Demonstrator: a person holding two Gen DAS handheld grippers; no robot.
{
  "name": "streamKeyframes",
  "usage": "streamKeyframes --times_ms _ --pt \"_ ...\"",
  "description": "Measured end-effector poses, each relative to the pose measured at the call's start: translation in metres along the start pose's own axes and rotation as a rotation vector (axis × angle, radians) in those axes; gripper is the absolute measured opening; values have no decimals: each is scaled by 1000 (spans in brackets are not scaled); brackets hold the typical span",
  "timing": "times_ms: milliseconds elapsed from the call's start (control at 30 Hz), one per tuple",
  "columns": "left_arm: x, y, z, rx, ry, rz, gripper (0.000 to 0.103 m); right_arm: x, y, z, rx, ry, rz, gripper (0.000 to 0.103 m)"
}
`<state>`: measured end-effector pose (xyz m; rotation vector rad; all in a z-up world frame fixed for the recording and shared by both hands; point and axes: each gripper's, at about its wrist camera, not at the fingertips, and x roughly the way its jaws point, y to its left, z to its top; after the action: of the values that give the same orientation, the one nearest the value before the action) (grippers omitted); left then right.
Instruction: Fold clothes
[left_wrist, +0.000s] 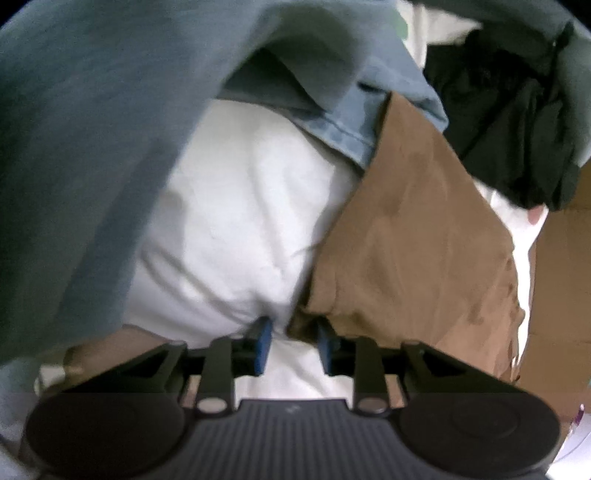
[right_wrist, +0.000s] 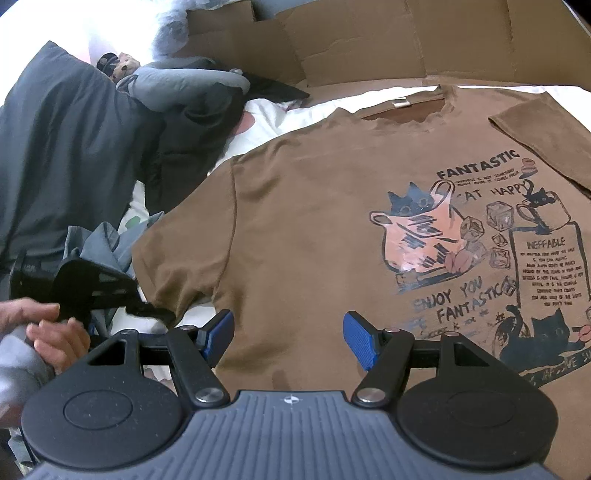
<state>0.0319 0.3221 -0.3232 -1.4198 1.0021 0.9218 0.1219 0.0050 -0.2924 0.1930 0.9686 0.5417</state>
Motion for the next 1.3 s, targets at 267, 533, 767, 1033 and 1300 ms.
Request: streamKeyframes --times_ms 267,533,767,1033,1300 --pt "-2 15 8 -105 71 -34 30 2 1 -2 0 9 -5 72" --pt "-6 27 11 -184 109 -74 27 2 0 -3 4 16 -6 72" --pt "-9 35 8 -244 123 -128 18 2 -1 -3 5 20 -5 72" --pt "-23 46 3 -274 103 -205 15 1 0 -3 4 18 -7 72" --pt "-25 47 -3 -253 83 -210 16 3 2 -3 9 16 -11 72"
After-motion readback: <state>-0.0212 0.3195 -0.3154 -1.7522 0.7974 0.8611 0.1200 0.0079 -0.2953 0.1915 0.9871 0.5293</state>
